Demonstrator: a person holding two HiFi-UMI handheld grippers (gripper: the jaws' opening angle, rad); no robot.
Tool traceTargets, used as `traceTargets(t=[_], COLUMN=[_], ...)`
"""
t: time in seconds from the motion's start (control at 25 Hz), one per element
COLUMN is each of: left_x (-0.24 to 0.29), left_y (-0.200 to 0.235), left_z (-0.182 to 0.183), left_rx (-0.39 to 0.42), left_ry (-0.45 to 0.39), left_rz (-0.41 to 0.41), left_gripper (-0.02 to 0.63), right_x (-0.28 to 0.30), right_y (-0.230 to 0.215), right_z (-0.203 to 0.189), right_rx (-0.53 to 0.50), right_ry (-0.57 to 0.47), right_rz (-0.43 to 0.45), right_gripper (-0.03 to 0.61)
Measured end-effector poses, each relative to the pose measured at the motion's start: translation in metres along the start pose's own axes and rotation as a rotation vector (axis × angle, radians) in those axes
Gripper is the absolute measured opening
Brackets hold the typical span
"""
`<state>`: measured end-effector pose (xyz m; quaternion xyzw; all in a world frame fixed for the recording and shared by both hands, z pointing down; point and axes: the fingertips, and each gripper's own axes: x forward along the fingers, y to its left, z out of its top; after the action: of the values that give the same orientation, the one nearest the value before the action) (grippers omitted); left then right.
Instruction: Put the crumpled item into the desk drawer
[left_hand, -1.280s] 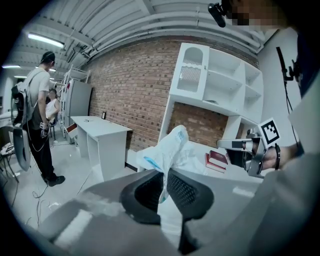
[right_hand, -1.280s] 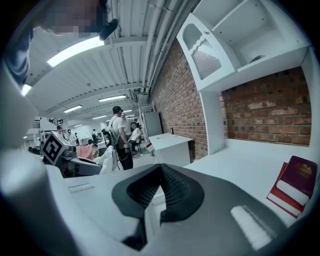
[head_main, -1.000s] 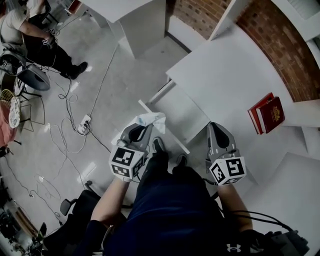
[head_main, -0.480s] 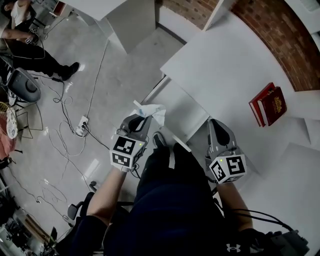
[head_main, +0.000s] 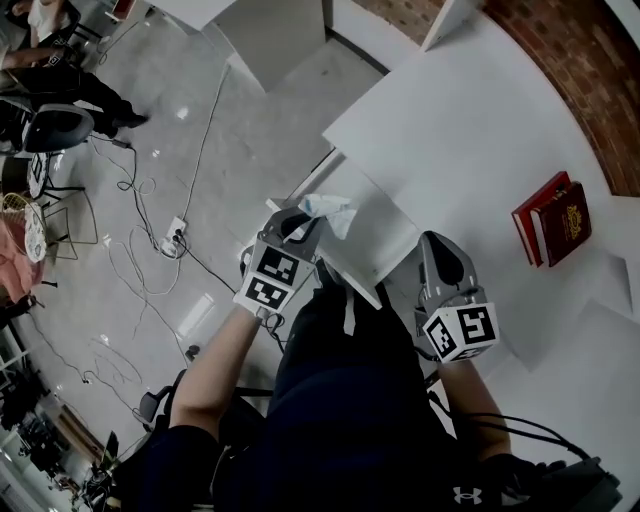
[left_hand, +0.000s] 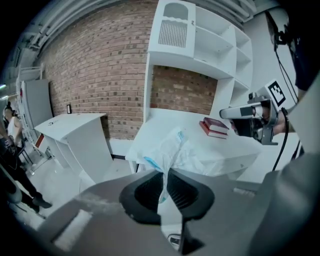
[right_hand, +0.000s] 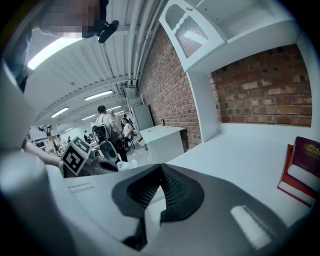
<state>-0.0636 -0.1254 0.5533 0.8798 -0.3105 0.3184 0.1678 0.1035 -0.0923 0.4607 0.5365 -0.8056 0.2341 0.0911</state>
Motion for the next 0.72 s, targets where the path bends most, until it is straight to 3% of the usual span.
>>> traceTargets(t=[0.24,0.72], left_x=[0.047,0.122], left_y=[0.000,0.004], left_z=[-0.028,-0.072], left_rx=[0.023,0.331], left_ry=[0.128,0.418], left_rz=[-0.045,-0.141], left_gripper=[0.023,0.023], right_x=[0.010,0.024], right_y=[-0.017,-0.039], right_z=[-0.006,-0.014], right_rx=[0.014,0.039], right_ry=[0.035,0.080], right_rz=[0.001,-0.013], right_gripper=[0.003,0.003])
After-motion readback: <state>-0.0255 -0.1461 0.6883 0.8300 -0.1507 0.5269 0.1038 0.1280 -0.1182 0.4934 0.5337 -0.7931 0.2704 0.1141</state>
